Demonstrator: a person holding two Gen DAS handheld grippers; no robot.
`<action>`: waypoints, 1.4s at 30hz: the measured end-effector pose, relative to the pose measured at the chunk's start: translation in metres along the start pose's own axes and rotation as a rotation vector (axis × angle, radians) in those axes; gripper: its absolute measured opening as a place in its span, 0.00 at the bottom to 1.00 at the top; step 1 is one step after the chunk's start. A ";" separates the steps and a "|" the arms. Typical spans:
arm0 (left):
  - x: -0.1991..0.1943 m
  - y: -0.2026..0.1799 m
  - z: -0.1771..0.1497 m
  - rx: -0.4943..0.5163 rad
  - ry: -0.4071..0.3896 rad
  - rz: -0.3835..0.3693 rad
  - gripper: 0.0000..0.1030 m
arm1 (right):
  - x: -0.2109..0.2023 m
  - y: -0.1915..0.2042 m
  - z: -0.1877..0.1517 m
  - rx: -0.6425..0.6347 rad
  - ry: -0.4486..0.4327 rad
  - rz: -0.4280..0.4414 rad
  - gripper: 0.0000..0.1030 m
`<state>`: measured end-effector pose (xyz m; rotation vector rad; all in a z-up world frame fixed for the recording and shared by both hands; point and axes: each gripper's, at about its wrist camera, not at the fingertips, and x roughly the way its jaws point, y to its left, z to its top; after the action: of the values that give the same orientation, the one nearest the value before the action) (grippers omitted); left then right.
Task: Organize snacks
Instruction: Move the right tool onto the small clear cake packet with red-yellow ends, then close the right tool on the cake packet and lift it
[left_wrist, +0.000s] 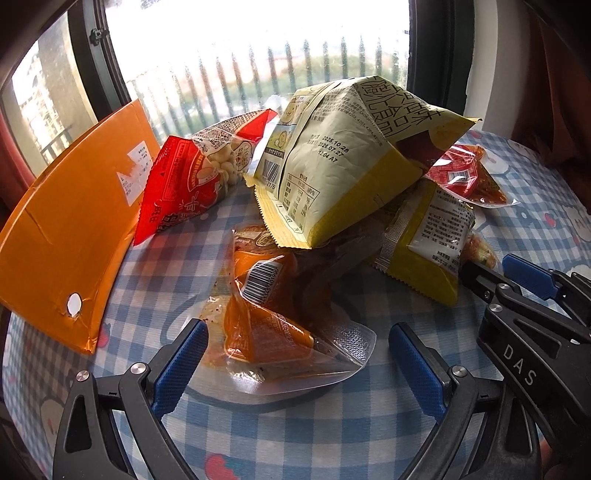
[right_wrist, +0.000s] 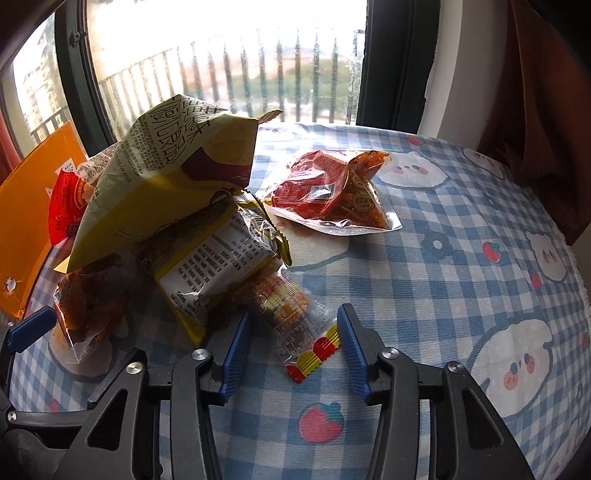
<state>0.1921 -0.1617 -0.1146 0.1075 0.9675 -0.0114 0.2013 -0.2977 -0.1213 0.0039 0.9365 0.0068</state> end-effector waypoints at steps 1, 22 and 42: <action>-0.001 0.001 0.000 0.000 -0.001 0.001 0.96 | -0.001 -0.001 -0.001 0.012 0.003 0.010 0.41; -0.010 0.009 -0.010 -0.003 -0.011 0.000 0.95 | -0.032 0.004 -0.021 0.049 -0.031 -0.041 0.68; -0.007 -0.007 -0.012 0.028 0.002 0.003 0.94 | -0.013 0.015 -0.017 0.025 0.056 0.040 0.20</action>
<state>0.1779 -0.1682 -0.1159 0.1346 0.9689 -0.0220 0.1801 -0.2825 -0.1204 0.0460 0.9924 0.0318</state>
